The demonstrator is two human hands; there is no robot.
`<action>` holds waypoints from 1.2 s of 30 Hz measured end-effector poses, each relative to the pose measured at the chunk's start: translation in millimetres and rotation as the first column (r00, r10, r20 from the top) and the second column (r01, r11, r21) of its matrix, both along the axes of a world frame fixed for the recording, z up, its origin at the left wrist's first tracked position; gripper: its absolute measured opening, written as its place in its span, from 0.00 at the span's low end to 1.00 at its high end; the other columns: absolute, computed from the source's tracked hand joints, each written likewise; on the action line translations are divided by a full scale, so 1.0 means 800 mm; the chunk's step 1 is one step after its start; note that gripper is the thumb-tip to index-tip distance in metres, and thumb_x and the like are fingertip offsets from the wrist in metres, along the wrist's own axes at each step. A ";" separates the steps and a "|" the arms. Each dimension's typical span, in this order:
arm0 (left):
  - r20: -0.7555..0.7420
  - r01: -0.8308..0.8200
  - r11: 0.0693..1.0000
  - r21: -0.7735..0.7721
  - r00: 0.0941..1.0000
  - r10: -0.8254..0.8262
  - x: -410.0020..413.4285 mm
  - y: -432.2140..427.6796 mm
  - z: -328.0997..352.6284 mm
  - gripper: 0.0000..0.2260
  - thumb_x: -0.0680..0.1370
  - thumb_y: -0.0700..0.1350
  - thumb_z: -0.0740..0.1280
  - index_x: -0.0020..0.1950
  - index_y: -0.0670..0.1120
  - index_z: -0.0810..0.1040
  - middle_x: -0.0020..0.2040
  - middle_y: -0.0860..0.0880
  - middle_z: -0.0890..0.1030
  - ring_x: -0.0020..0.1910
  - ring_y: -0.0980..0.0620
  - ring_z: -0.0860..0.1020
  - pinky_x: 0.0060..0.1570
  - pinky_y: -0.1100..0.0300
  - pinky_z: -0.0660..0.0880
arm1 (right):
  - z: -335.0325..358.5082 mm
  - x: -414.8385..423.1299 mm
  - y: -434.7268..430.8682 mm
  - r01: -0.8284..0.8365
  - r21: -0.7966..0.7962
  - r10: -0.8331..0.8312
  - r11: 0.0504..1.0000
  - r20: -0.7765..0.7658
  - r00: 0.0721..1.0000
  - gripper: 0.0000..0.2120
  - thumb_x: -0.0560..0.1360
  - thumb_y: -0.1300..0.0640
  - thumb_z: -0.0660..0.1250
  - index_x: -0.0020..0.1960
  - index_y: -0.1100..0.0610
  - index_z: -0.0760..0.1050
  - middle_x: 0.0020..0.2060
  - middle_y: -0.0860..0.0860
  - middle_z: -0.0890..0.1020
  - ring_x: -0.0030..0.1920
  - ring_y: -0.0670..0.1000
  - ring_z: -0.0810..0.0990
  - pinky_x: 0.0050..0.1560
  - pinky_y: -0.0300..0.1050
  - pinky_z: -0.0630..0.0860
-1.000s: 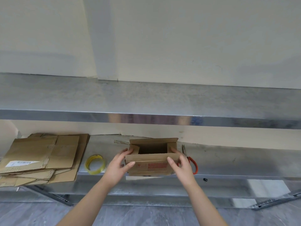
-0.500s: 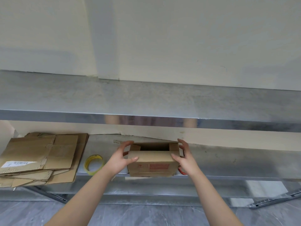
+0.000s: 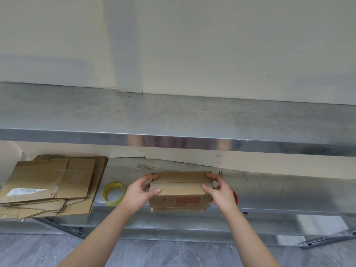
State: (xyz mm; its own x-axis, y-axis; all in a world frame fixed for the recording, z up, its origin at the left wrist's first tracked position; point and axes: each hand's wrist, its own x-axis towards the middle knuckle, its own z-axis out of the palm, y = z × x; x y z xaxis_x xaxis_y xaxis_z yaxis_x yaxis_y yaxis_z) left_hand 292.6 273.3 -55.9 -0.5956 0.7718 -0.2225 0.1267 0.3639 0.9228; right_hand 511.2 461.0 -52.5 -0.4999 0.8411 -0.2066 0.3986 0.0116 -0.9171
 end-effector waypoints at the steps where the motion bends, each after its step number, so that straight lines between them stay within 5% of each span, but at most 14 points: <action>1: 0.005 0.008 1.000 -0.005 1.000 -0.008 -0.001 -0.002 0.001 0.21 0.68 0.53 0.77 0.59 0.62 0.76 0.68 0.58 0.71 0.68 0.51 0.71 0.63 0.61 0.69 | -0.002 0.001 -0.001 0.002 -0.010 -0.002 1.000 0.000 1.000 0.17 0.72 0.56 0.74 0.58 0.44 0.76 0.42 0.38 0.75 0.48 0.47 0.74 0.56 0.49 0.75; 5: 0.026 0.024 1.000 0.007 0.999 -0.024 0.003 -0.005 0.004 0.21 0.67 0.54 0.77 0.58 0.63 0.77 0.68 0.58 0.72 0.66 0.55 0.71 0.61 0.64 0.68 | -0.011 0.006 -0.003 0.012 -0.004 -0.012 1.000 -0.028 1.000 0.17 0.72 0.56 0.74 0.57 0.45 0.77 0.39 0.37 0.72 0.46 0.44 0.72 0.54 0.48 0.73; 9: 0.029 0.053 0.997 -0.049 0.998 -0.052 0.008 -0.013 -0.003 0.20 0.70 0.50 0.77 0.59 0.60 0.77 0.66 0.59 0.72 0.64 0.56 0.69 0.64 0.61 0.68 | -0.020 0.007 -0.008 -0.019 -0.062 0.019 0.998 0.001 1.000 0.16 0.72 0.57 0.74 0.57 0.44 0.77 0.50 0.36 0.75 0.57 0.48 0.74 0.61 0.53 0.75; 13: 0.031 0.005 1.000 0.007 1.000 -0.005 0.026 -0.008 -0.014 0.20 0.72 0.42 0.75 0.62 0.52 0.76 0.64 0.59 0.72 0.67 0.56 0.69 0.66 0.65 0.65 | -0.035 0.009 -0.021 0.016 0.018 -0.015 1.000 -0.047 0.999 0.17 0.73 0.58 0.73 0.57 0.43 0.76 0.56 0.38 0.77 0.62 0.44 0.72 0.57 0.34 0.66; 18: -0.109 -0.053 0.999 -0.004 0.993 0.053 0.011 0.007 -0.017 0.21 0.73 0.41 0.74 0.66 0.49 0.75 0.68 0.49 0.71 0.67 0.51 0.71 0.69 0.57 0.66 | -0.037 -0.010 -0.008 -0.032 0.012 0.032 0.999 -0.041 0.999 0.20 0.75 0.54 0.72 0.65 0.43 0.73 0.63 0.42 0.76 0.63 0.48 0.73 0.63 0.43 0.70; 23: -0.104 0.005 0.999 -0.054 0.994 -0.010 -0.015 0.018 -0.025 0.23 0.73 0.46 0.75 0.66 0.54 0.74 0.65 0.53 0.72 0.63 0.55 0.71 0.66 0.61 0.67 | -0.038 -0.027 0.010 -0.037 -0.202 0.012 0.979 -0.126 0.992 0.19 0.77 0.57 0.69 0.62 0.39 0.74 0.65 0.46 0.76 0.65 0.53 0.76 0.66 0.59 0.73; 30: -0.045 -0.067 0.998 -0.001 0.997 0.067 -0.030 0.046 -0.033 0.21 0.75 0.41 0.72 0.66 0.52 0.74 0.66 0.50 0.72 0.65 0.52 0.71 0.68 0.55 0.68 | -0.049 -0.051 0.022 0.003 -0.192 -0.027 0.981 -0.124 0.992 0.17 0.77 0.60 0.67 0.62 0.44 0.76 0.63 0.51 0.79 0.62 0.54 0.78 0.64 0.59 0.74; 36: 0.008 -0.020 1.000 0.001 1.000 0.020 -0.042 0.044 -0.043 0.22 0.75 0.43 0.72 0.68 0.54 0.73 0.70 0.52 0.69 0.66 0.54 0.71 0.64 0.64 0.68 | -0.053 -0.047 0.026 -0.039 -0.064 0.039 0.997 0.000 0.999 0.17 0.77 0.53 0.69 0.64 0.40 0.74 0.65 0.53 0.78 0.60 0.53 0.79 0.62 0.51 0.76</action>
